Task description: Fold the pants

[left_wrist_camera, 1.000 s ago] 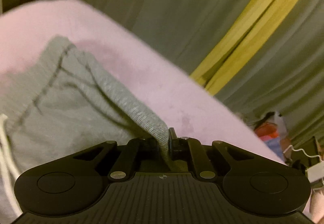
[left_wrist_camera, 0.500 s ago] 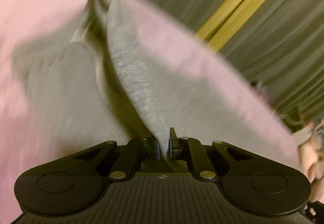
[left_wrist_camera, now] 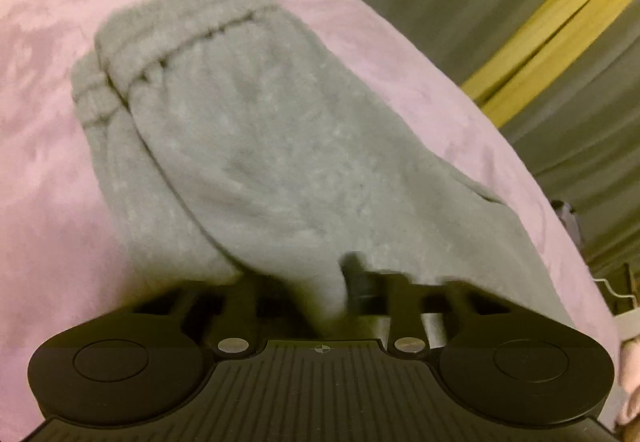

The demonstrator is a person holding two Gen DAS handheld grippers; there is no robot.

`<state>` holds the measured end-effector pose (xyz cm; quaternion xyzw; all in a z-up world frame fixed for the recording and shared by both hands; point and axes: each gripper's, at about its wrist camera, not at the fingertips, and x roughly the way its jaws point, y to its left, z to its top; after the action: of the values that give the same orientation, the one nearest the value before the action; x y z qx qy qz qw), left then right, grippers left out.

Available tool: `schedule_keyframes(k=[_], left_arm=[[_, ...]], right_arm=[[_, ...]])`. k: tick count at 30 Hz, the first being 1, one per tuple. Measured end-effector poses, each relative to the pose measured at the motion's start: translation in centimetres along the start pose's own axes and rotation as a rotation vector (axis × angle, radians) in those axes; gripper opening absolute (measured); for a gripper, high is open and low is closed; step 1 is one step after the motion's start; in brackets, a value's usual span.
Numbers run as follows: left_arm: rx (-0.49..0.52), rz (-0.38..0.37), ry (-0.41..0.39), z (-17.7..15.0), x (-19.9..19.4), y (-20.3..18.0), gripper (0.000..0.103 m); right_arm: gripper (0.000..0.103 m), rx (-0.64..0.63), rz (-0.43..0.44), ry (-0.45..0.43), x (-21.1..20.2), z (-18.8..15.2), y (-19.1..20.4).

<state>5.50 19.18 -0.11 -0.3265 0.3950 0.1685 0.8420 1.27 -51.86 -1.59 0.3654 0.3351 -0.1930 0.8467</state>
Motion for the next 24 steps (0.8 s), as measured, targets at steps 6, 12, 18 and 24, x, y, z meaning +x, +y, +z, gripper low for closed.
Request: schedule_keyframes(k=[6,12,18,24], left_arm=[[0.043,-0.013,-0.08,0.3,-2.3,0.3,0.018],[0.037,0.106,-0.059,-2.3,-3.4,2.1,0.042],[0.075,0.297,-0.335,-2.8,-8.8,0.3,0.08],[0.355,0.158,-0.344,-4.0,-7.8,-7.5,0.083]], right_arm=[[0.005,-0.116,0.129,-0.215,-6.3,1.4,2.7],[0.011,-0.192,-0.186,0.007,-2.1,-0.8,0.0],[0.044,-0.165,-0.337,-0.164,-5.4,0.1,-0.8],[0.048,-0.235,-0.149,-0.212,-6.5,0.0,3.9]])
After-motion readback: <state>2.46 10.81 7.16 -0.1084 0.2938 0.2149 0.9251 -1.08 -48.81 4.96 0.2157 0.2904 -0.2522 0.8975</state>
